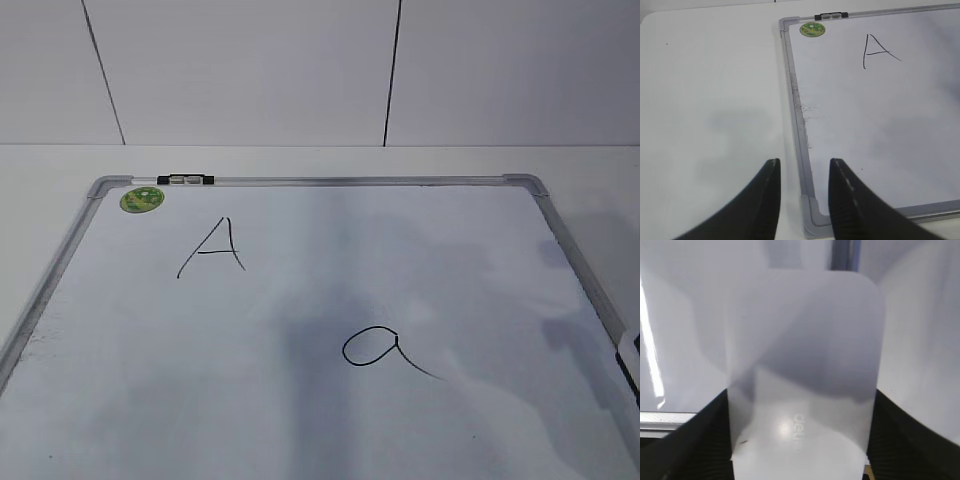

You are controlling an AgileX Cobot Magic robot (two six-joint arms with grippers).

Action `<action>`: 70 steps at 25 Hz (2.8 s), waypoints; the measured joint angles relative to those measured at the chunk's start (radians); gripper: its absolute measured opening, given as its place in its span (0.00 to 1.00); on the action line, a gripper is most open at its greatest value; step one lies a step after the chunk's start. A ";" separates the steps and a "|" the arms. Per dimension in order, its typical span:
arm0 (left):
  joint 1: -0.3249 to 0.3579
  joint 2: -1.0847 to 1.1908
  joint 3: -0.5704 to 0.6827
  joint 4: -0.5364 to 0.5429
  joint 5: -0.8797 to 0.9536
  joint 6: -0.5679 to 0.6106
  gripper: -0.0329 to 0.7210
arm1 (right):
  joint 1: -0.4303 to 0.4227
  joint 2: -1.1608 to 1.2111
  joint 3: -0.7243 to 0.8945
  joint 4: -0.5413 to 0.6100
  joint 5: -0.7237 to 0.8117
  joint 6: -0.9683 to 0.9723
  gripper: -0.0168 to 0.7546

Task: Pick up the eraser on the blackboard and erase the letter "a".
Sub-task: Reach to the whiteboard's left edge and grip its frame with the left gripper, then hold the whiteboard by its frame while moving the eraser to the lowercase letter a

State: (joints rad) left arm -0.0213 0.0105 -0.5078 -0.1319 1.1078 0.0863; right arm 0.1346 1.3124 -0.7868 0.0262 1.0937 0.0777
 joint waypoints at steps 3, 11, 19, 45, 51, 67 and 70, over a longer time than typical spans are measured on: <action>0.000 0.000 0.000 -0.027 0.000 0.000 0.37 | 0.000 0.000 0.000 0.000 0.011 0.000 0.76; 0.000 0.133 0.000 -0.039 -0.004 0.000 0.38 | 0.000 0.000 0.000 0.000 0.033 0.000 0.76; -0.006 0.409 -0.025 -0.065 -0.117 -0.004 0.38 | 0.002 0.000 0.000 0.010 0.033 0.000 0.76; -0.009 1.465 -0.525 -0.087 -0.146 0.080 0.55 | 0.002 -0.002 0.000 0.011 0.030 0.000 0.76; -0.009 1.610 -0.603 -0.083 -0.133 0.099 0.61 | 0.002 -0.002 0.000 0.011 0.030 0.000 0.76; 0.055 1.788 -0.611 -0.126 -0.215 0.171 0.53 | 0.002 -0.002 0.000 0.024 0.003 0.000 0.76; 0.063 1.818 -0.620 -0.158 -0.215 0.202 0.52 | 0.002 -0.002 0.000 0.027 0.001 0.000 0.76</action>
State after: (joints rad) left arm 0.0416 1.8284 -1.1276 -0.2896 0.8923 0.2887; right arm 0.1362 1.3102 -0.7868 0.0528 1.0948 0.0777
